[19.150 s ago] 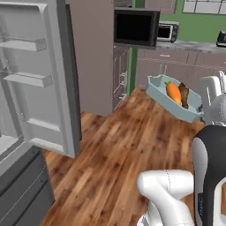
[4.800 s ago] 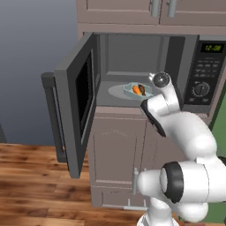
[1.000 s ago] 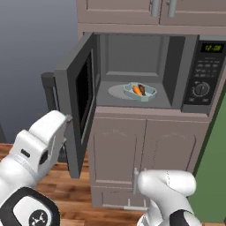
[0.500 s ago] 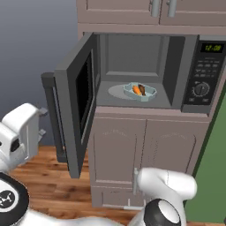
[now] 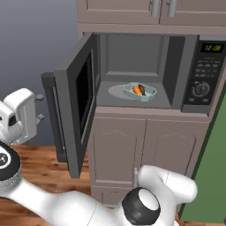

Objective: Place the tupperware containing the chicken drumstick and carrot meal in the microwave. Close the microwave door and press the start button to reheat the meal.

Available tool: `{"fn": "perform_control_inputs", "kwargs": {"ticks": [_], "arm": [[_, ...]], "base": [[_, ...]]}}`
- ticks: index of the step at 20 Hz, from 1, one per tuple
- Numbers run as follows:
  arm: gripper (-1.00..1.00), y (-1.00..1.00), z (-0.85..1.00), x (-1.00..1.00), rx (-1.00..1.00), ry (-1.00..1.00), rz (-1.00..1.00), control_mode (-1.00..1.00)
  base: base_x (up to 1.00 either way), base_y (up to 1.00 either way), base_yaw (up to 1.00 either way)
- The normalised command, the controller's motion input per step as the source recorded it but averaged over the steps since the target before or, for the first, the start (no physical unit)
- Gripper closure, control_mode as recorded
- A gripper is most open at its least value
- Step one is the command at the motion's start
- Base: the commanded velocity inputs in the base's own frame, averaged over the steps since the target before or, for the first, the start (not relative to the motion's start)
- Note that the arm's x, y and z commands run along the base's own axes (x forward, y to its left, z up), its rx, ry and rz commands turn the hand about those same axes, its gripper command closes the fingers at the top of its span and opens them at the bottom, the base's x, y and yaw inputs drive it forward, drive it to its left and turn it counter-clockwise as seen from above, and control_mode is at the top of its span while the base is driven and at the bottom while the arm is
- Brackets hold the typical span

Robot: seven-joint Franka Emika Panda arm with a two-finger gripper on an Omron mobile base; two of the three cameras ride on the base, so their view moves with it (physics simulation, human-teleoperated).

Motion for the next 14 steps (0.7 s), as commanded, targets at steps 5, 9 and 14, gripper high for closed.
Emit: {"fn": "perform_control_inputs", "kwargs": {"ticks": [5,9,14], "arm": [[-1.0,0.17,-0.16,0.85,-0.08,0.05,-0.16,-1.0],[-1.0,0.0,-0.15,0.6,-0.08,0.04,-0.19,-1.0],[-1.0,-0.35,-0.07,0.06,-0.03,0.0,-0.22,-1.0]], "base": [[0.0,0.0,0.0],[0.0,0.0,0.0],[0.0,0.0,0.0]]}}
